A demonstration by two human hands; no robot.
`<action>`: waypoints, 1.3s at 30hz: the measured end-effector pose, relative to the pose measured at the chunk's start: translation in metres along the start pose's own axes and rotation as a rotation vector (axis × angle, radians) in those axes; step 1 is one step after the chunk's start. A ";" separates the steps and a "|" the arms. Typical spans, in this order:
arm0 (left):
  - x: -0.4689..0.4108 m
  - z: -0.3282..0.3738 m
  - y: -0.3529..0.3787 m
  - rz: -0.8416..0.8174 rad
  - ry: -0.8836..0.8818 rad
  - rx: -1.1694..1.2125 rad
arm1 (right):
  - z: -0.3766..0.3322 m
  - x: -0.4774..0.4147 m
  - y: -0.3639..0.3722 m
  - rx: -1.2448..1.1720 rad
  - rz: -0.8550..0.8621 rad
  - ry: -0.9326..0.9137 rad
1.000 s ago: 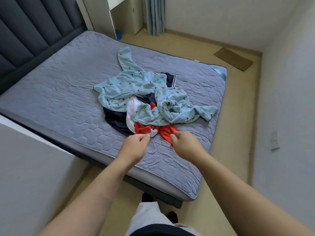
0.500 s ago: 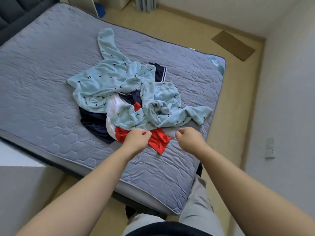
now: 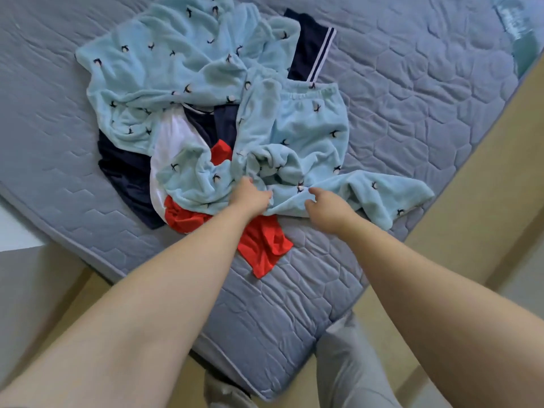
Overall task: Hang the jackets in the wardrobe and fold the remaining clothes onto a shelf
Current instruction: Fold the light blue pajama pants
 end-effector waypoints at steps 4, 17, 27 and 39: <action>-0.066 0.001 0.033 0.205 -0.087 0.152 | 0.024 -0.043 0.018 -0.064 -0.033 0.017; 0.004 -0.012 -0.007 -0.036 0.125 0.429 | -0.002 0.000 0.020 -0.625 -0.090 0.179; 0.207 0.005 -0.151 -0.253 0.373 0.482 | -0.100 0.149 0.025 -1.232 -0.299 0.244; 0.366 -0.069 -0.310 -0.384 0.637 0.635 | -0.210 0.310 0.086 -1.366 -0.253 0.275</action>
Point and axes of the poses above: each hand's wrist, its own x-axis away from the middle knuckle, its own y-axis out of the palm, z = x × y, the point moved 1 cm from there along -x, towards the middle knuckle, and after that the axes turned 13 degrees about x, right-handed, at the moved point
